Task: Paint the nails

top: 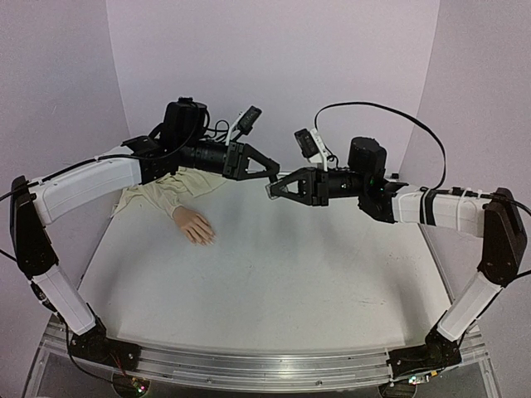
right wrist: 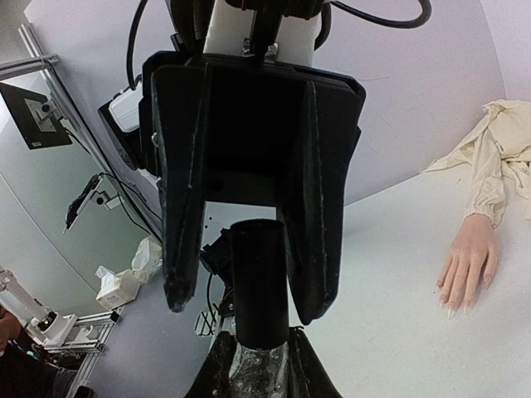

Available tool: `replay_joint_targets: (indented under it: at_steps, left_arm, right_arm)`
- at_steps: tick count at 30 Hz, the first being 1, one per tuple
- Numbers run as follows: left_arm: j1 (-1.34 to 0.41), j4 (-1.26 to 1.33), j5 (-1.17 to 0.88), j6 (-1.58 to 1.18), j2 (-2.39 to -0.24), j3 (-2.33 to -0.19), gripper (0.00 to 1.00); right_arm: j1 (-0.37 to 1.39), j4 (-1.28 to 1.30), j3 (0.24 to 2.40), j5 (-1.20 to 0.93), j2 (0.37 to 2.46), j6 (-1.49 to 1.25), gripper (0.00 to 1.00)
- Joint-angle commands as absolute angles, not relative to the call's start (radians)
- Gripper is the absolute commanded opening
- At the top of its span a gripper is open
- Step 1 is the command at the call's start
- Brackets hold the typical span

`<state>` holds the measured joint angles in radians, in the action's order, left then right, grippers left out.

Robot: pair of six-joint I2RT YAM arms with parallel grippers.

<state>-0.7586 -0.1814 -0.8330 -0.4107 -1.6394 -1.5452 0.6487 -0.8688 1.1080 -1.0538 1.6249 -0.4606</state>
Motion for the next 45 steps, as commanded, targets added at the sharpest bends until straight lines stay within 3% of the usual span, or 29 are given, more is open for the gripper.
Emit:
replay_joint_targets:
  at_steps: [1, 8, 10, 12, 15, 17, 18, 19, 21, 23, 32, 40, 43, 45]
  left_arm:
    - [-0.759, -0.131, -0.812, -0.393, -1.633, -1.581, 0.32]
    - [-0.762, -0.165, -0.763, -0.377, -1.640, -1.591, 0.11]
    - [-0.778, -0.255, -0.681, -0.323, -1.645, -1.621, 0.01]
    - [-0.812, -0.372, -0.526, -0.241, -1.656, -1.680, 0.00]
    - [-0.837, -0.433, -0.399, -0.221, -1.666, -1.707, 0.00]
    - [-0.838, -0.434, -0.322, -0.263, -1.666, -1.702, 0.00]
    - [-0.838, -0.434, -0.274, -0.305, -1.665, -1.697, 0.00]
    - [-0.838, -0.434, -0.230, -0.329, -1.666, -1.691, 0.00]
    - [-0.838, -0.432, -0.196, -0.400, -1.674, -1.685, 0.00]
    - [-0.840, -0.419, -0.205, -0.443, -1.694, -1.686, 0.00]
    - [-0.842, -0.394, -0.286, -0.443, -1.706, -1.687, 0.01]
    - [-0.792, -0.400, -0.481, -0.345, -1.673, -1.716, 0.59]
    - [-0.740, -0.239, -0.631, -0.439, -1.637, -1.639, 0.89]
    - [-0.708, -0.121, -0.719, -0.538, -1.629, -1.595, 0.99]
  right_arm:
    - [0.649, -0.959, 1.145, -1.069, 1.623, -0.457, 0.00]
    - [0.647, -0.957, 1.144, -0.998, 1.625, -0.431, 0.00]
    - [0.648, -0.917, 1.133, -0.914, 1.609, -0.387, 0.00]
    - [0.651, -0.842, 1.124, -0.788, 1.593, -0.321, 0.00]
    - [0.696, -0.691, 1.114, -0.445, 1.562, -0.190, 0.00]
    - [0.813, -0.656, 1.096, 0.040, 1.538, -0.050, 0.00]
    - [0.876, -0.694, 1.087, 0.404, 1.547, 0.030, 0.00]
    - [0.925, -0.754, 1.082, 0.597, 1.566, 0.108, 0.00]
    - [0.973, -0.884, 1.082, 0.780, 1.610, 0.215, 0.00]
    - [0.994, -0.930, 1.107, 0.811, 1.640, 0.244, 0.00]
    - [0.955, -0.879, 1.131, 0.350, 1.640, 0.084, 0.00]
    - [0.722, -0.814, 1.076, -0.511, 1.552, -0.163, 0.00]
    - [0.641, -0.815, 1.090, -0.758, 1.555, -0.266, 0.00]
    - [0.604, -0.819, 1.140, -0.954, 1.582, -0.347, 0.00]
